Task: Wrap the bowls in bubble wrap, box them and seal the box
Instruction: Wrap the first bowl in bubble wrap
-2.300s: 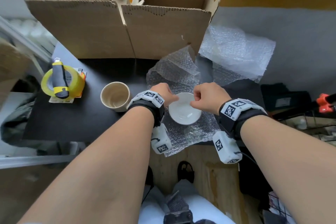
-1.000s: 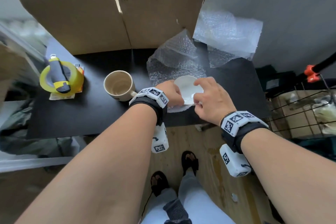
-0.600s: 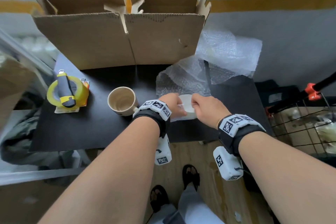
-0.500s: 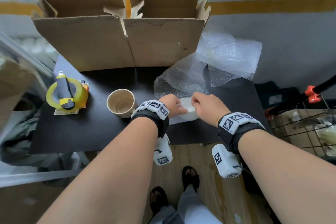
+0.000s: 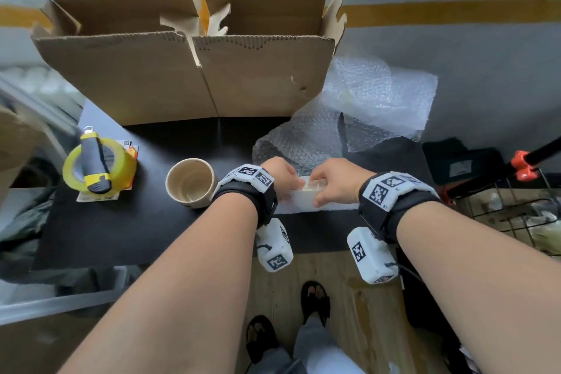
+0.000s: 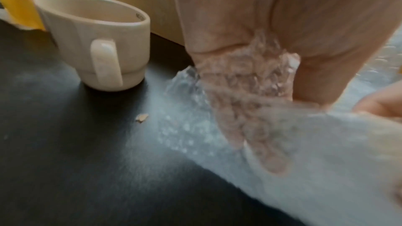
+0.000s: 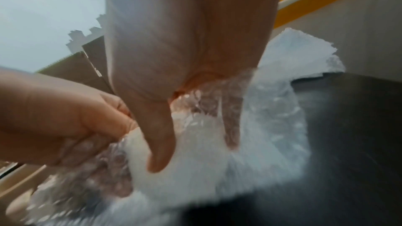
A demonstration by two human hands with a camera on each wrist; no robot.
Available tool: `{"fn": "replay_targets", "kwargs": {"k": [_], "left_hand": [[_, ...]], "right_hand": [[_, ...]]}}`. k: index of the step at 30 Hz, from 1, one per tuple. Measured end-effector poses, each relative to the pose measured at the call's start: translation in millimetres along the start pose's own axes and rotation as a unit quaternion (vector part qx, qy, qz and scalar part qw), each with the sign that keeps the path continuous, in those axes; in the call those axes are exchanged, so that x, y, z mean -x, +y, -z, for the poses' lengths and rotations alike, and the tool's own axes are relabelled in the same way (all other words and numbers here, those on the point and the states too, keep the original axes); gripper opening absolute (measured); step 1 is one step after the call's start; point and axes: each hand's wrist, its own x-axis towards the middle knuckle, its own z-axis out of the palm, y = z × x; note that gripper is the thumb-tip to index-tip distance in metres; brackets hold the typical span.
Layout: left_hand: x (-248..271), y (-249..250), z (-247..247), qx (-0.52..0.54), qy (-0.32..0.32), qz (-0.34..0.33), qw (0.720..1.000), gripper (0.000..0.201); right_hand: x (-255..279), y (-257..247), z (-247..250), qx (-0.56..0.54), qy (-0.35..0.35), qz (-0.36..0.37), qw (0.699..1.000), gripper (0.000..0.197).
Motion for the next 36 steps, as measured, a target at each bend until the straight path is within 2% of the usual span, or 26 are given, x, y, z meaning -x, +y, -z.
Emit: {"fn": "replay_targets", "kwargs": {"k": [4, 7, 11, 16, 17, 21, 23, 26, 27, 29, 31, 33, 34, 36], "left_hand": [[-2.9, 2.8, 7.9, -0.005, 0.04, -0.009, 0.999, 0.004], [-5.4, 2.9, 14.9, 0.003, 0.059, -0.018, 0.998, 0.009], [-5.8, 11.4, 24.1, 0.002, 0.1, -0.061, 0.993, 0.03], [-4.0, 37.6, 26.9, -0.105, 0.009, -0.072, 0.992, 0.019], [-6.7, 38.4, 27.7, -0.121, -0.006, -0.075, 0.99, 0.023], [-14.2, 29.0, 25.7, -0.155, -0.028, -0.08, 0.984, 0.027], [-15.1, 23.7, 22.2, -0.134, -0.052, -0.072, 0.987, 0.03], [-14.3, 22.4, 18.6, -0.128, -0.083, -0.057, 0.987, 0.035], [-13.2, 23.2, 18.8, -0.127, -0.09, -0.053, 0.986, 0.034], [-10.8, 23.8, 19.9, -0.129, -0.104, -0.049, 0.985, 0.022], [-8.4, 21.9, 21.3, -0.135, -0.127, -0.038, 0.982, 0.012], [-4.7, 20.2, 22.5, -0.145, -0.149, -0.026, 0.978, 0.009], [-3.6, 19.6, 22.4, -0.151, -0.158, -0.023, 0.976, 0.011], [-1.7, 19.4, 21.5, -0.162, -0.17, -0.02, 0.972, 0.016]], "right_hand": [[-8.6, 1.8, 16.9, -0.031, -0.047, -0.013, 0.998, 0.023], [-14.1, 3.9, 25.2, -0.106, -0.071, -0.028, 0.991, 0.03], [-18.7, 12.6, 35.7, -0.191, -0.084, -0.044, 0.977, 0.027], [-25.0, 19.1, 42.4, -0.203, -0.092, -0.068, 0.972, 0.02], [-26.6, 19.7, 42.6, -0.205, -0.093, -0.072, 0.972, 0.021], [-27.6, 24.3, 40.5, -0.184, -0.083, -0.073, 0.977, 0.024], [-26.6, 31.8, 37.4, -0.204, -0.042, -0.087, 0.974, 0.028], [-23.9, 49.0, 37.1, -0.287, 0.088, -0.181, 0.936, 0.033], [-21.9, 55.0, 38.5, -0.26, 0.124, -0.216, 0.933, 0.032], [-16.6, 62.8, 37.6, -0.209, 0.15, -0.265, 0.929, 0.036], [-16.3, 64.6, 30.7, -0.247, 0.138, -0.259, 0.923, 0.045], [-19.4, 59.7, 23.9, -0.291, 0.127, -0.217, 0.923, 0.053], [-22.1, 56.4, 21.3, -0.282, 0.124, -0.199, 0.93, 0.052], [-29.1, 49.9, 18.4, -0.232, 0.121, -0.188, 0.947, 0.037]]}}
